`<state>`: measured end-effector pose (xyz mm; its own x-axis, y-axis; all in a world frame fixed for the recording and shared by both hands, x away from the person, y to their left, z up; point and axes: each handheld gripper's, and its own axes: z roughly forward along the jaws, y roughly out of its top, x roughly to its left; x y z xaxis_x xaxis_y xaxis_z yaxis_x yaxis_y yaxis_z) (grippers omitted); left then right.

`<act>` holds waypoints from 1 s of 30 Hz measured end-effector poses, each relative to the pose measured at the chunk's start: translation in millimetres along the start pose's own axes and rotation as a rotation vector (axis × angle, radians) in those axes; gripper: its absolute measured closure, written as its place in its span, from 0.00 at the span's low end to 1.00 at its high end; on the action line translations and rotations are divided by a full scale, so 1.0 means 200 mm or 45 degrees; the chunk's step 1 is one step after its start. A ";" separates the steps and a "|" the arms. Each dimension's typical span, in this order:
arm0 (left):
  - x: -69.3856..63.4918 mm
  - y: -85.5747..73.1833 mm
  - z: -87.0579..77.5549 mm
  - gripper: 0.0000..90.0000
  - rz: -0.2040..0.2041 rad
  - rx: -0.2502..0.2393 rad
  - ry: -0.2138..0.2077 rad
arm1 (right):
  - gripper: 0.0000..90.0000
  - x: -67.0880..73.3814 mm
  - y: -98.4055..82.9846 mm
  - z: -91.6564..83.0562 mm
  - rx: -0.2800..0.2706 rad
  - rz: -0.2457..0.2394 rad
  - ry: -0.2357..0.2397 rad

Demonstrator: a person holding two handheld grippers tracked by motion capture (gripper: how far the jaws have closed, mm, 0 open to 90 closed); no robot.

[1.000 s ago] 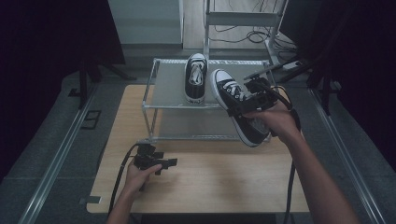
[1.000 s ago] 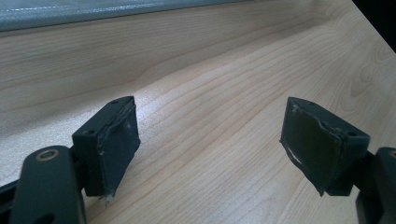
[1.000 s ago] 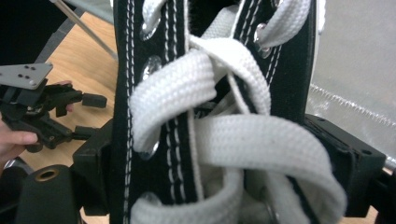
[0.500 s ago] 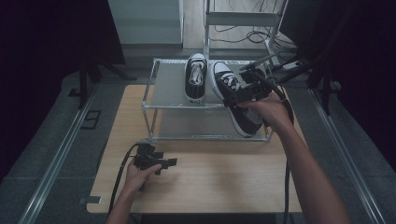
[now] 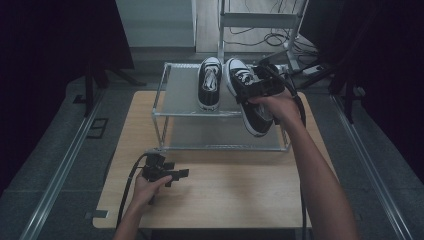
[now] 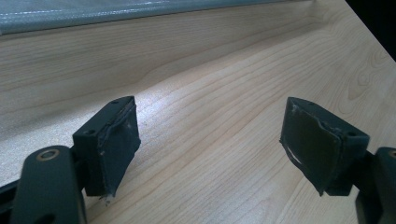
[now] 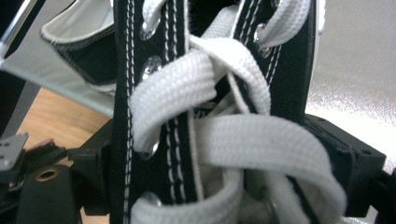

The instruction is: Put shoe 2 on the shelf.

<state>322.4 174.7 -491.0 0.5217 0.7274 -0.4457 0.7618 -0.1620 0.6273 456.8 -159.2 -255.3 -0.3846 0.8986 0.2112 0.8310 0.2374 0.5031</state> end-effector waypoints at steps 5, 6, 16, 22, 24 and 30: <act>0.00 0.00 0.00 0.22 -0.002 0.005 -0.001 | 0.18 0.00 0.04 0.03 0.010 0.027 -0.011; 0.00 0.00 0.00 0.22 -0.002 0.005 -0.001 | 0.18 0.00 0.05 0.03 0.011 0.028 -0.017; 0.00 0.00 0.00 0.22 -0.012 -0.003 -0.005 | 0.18 -0.01 0.15 0.08 0.029 0.132 -0.051; 0.00 0.00 0.00 0.22 -0.016 -0.008 -0.013 | 0.18 0.00 0.21 0.12 0.031 0.204 -0.072; 0.00 0.00 -0.01 0.22 -0.017 -0.011 -0.013 | 0.18 0.01 0.23 0.13 0.035 0.221 -0.086; 0.01 0.00 -0.01 0.22 -0.020 -0.014 -0.020 | 0.18 0.02 0.30 0.17 0.041 0.267 -0.102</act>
<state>321.7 177.2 -490.3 0.5158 0.7194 -0.4652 0.7655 -0.1431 0.6274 517.7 -128.6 -252.9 -0.1699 0.9556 0.2409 0.9024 0.0526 0.4277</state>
